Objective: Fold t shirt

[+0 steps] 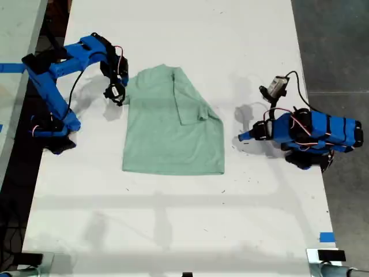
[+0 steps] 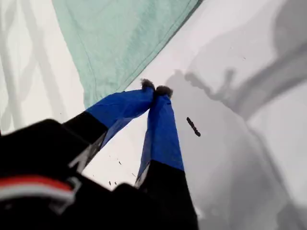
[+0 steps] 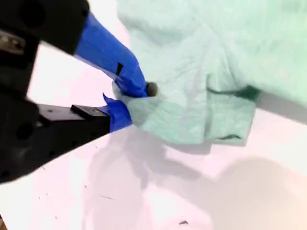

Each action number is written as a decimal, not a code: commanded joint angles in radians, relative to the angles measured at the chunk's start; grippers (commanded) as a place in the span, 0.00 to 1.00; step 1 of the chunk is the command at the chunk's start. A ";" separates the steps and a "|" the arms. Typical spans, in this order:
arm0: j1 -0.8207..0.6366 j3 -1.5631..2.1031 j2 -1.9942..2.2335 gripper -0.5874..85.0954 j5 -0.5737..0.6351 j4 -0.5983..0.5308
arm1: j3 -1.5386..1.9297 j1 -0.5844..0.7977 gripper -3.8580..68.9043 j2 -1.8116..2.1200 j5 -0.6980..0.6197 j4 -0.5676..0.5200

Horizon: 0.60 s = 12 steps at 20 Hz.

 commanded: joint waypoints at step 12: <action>0.574 -0.813 -0.267 0.20 -0.407 0.048 | 0.052 -0.009 0.07 0.015 -0.002 -0.009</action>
